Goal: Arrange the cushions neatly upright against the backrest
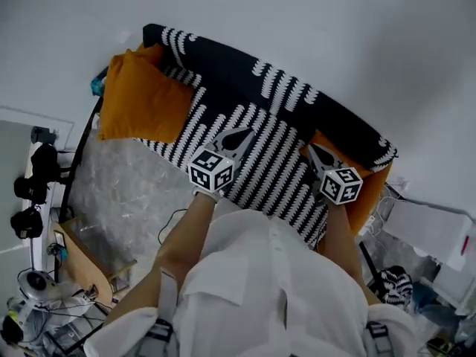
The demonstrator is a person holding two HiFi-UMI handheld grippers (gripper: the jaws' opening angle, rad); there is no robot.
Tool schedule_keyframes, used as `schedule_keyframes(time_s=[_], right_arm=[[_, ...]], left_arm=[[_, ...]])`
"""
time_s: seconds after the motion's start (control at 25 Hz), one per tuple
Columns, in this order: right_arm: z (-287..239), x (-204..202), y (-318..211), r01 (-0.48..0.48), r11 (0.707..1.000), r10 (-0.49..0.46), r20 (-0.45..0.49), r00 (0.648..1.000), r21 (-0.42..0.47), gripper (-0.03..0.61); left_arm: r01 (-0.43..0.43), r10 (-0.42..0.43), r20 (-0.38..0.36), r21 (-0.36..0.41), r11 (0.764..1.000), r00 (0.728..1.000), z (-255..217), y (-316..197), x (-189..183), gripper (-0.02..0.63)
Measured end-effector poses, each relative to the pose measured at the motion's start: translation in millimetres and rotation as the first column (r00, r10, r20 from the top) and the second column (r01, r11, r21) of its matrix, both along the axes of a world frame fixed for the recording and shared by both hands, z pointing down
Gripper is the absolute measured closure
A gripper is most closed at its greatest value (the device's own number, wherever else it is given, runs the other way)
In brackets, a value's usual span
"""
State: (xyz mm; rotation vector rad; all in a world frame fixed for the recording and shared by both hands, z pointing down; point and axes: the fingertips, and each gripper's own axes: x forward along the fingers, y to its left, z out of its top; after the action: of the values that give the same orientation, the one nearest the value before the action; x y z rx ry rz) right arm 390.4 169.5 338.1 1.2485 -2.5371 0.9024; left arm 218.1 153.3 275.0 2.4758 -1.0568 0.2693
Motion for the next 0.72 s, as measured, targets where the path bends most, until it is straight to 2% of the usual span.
schedule_keyframes(time_s=[0.2, 0.36, 0.52, 0.72], right_arm=[[-1.6, -5.3, 3.7, 0.045, 0.999, -0.045, 0.024, 0.999, 0.01, 0.571], [-1.4, -27.2, 7.2, 0.096, 0.995, -0.097, 0.033, 0.995, 0.02, 0.569], [-6.9, -69.8, 4.7, 0.136, 0.99, -0.137, 0.041, 0.99, 0.023, 0.569], [-23.8, -134.9, -16.5, 0.163, 0.986, -0.164, 0.044, 0.985, 0.032, 0.569]], left_arm=[[0.043, -0.044, 0.024, 0.025, 0.999, 0.999, -3.5, 4.9, -14.8, 0.597], [0.063, -0.067, 0.077, 0.047, 0.997, 0.995, -6.9, 9.0, -42.9, 0.595], [0.092, -0.1, 0.147, 0.064, 0.994, 0.984, -11.6, 0.7, -100.8, 0.595], [0.157, -0.171, 0.209, 0.082, 0.984, 0.963, -31.1, -44.5, -206.4, 0.553]])
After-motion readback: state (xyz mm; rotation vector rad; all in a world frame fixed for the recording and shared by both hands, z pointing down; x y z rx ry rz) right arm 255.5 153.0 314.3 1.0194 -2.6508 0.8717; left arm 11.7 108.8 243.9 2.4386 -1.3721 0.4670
